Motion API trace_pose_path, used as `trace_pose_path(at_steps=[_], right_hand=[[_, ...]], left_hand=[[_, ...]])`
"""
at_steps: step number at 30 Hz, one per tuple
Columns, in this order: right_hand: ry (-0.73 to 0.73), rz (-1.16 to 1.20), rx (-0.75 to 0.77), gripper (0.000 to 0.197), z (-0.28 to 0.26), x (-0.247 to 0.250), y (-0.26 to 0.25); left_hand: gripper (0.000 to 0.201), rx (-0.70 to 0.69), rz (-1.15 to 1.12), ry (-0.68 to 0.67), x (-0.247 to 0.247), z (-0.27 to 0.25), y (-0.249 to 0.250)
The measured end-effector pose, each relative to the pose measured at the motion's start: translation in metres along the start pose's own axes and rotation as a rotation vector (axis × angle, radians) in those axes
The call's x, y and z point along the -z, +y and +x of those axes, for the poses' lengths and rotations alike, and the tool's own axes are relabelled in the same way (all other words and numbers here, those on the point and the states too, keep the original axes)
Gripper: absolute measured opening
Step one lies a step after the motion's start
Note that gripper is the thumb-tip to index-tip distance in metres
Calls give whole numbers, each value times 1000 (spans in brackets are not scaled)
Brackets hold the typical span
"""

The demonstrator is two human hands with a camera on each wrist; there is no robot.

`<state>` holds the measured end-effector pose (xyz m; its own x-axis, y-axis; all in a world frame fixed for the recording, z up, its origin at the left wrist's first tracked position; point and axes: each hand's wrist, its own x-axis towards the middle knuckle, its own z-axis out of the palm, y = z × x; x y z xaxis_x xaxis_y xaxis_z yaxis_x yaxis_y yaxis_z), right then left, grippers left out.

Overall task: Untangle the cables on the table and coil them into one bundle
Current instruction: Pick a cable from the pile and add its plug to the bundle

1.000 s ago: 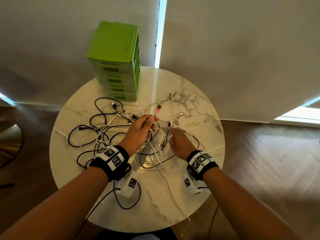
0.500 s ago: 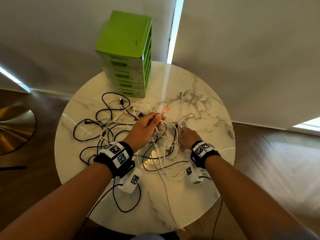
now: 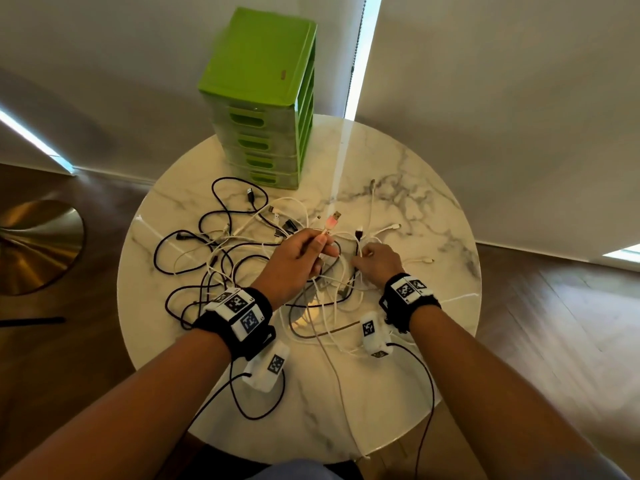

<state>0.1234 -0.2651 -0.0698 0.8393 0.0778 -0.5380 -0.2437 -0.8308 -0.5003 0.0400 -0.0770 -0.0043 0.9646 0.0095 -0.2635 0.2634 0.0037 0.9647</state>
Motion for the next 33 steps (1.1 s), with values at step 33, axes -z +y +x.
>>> trace_pose_path(at_steps=[33], right_hand=[[305, 838, 446, 4, -162, 24, -83]], left_hand=[[33, -22, -351, -29, -30, -40, 48]])
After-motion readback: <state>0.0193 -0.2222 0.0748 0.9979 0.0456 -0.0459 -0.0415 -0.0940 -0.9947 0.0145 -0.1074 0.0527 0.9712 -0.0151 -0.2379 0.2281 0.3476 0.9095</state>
